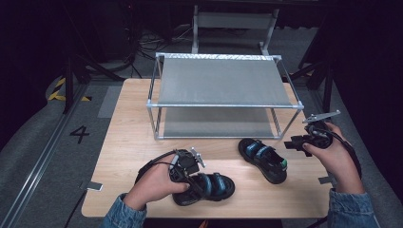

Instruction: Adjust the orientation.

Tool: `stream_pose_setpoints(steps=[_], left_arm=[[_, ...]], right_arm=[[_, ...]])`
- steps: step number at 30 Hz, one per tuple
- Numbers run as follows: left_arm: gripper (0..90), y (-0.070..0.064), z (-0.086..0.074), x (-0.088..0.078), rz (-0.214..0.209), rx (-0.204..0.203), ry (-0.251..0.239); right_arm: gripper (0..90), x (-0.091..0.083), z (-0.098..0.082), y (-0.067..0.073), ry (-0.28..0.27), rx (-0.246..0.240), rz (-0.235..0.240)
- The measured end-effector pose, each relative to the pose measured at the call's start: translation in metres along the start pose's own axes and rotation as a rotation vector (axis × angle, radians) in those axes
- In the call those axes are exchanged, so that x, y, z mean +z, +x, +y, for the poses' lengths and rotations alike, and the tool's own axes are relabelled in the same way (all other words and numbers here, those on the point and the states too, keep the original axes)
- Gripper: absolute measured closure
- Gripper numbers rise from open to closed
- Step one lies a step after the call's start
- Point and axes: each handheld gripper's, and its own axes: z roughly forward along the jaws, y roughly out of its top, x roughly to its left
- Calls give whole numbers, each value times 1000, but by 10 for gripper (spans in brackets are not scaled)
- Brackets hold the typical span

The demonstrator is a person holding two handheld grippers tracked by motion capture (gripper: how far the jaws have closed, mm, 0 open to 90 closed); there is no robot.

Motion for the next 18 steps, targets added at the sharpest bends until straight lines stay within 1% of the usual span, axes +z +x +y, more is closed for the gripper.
stream_pose_setpoints(steps=[1,3,5,7,8,9,10,11,12,13,14,15,16,17,18], left_arm=[[662,-1,0,-1,8,5,5],[640,-2,-1,-1,3,6,-6],[630,-3,0,-3,16,13,-10],[597,-2,0,-6,43,12,-43],[578,-1,0,-8,68,17,-64],[532,1,-1,-9,100,22,-78],[479,2,-2,-10,127,26,-80],[457,3,-3,-10,143,32,-75],[440,6,-4,-10,170,48,-63],[415,7,-4,-9,187,58,-57],[398,8,-4,-8,217,63,-52],[379,9,-4,-7,238,73,-43],[367,11,-4,-6,253,84,-23],[367,12,-4,-3,261,89,-13],[367,13,-4,0,263,96,1]], right_arm=[[559,0,0,0,2,1,1],[556,0,0,1,3,2,1],[553,0,0,1,2,2,3],[550,0,0,1,2,2,2],[549,0,0,1,1,0,2],[547,0,-1,0,-2,0,3],[546,0,-1,0,-2,2,5],[545,0,-1,0,-3,4,5],[544,0,-1,0,-3,4,4],[543,0,-1,0,-3,5,5],[542,-1,-1,0,0,4,5],[542,-1,-1,0,0,4,5],[541,-1,-1,0,0,4,5],[540,-1,-1,0,1,4,4],[539,-1,-1,0,1,4,5]])
